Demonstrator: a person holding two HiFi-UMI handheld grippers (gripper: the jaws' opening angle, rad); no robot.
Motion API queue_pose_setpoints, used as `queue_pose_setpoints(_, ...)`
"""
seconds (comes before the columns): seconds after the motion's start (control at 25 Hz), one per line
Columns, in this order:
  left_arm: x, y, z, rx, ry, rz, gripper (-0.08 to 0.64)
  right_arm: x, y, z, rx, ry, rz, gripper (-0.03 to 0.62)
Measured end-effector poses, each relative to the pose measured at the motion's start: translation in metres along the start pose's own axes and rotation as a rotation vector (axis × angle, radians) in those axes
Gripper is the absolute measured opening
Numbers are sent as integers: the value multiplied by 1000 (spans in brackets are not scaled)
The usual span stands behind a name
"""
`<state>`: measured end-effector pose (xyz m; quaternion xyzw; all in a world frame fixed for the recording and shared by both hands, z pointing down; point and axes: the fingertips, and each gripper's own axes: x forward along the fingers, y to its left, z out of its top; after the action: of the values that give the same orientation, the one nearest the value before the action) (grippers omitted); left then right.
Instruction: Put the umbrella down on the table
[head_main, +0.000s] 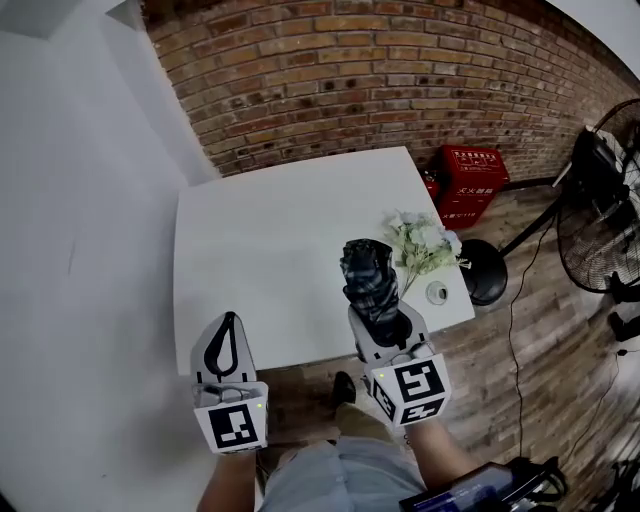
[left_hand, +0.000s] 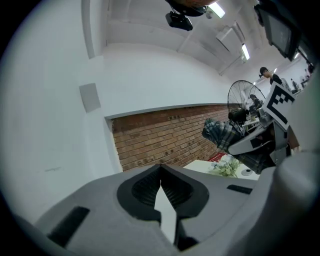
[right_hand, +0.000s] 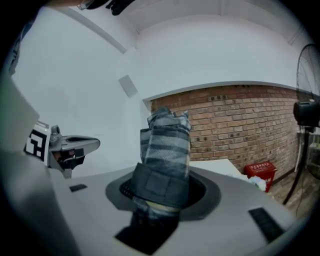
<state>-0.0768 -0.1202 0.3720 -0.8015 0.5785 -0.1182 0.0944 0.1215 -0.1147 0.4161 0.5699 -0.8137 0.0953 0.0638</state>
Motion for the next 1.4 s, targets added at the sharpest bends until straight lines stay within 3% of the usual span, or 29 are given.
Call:
queue_pose_setpoints(0.32,54,14,29,22,-32,71,2,59,-39,45,-23,-52,41,169)
queue_pose_setpoints(0.72,76,56,50,23,-79,167,2,108,-41,98,-69,-123,83,169)
queue_pose_setpoints(1.4,136,110,16,-15,-36,147,2,187,-10,95,-95,-50,117,169)
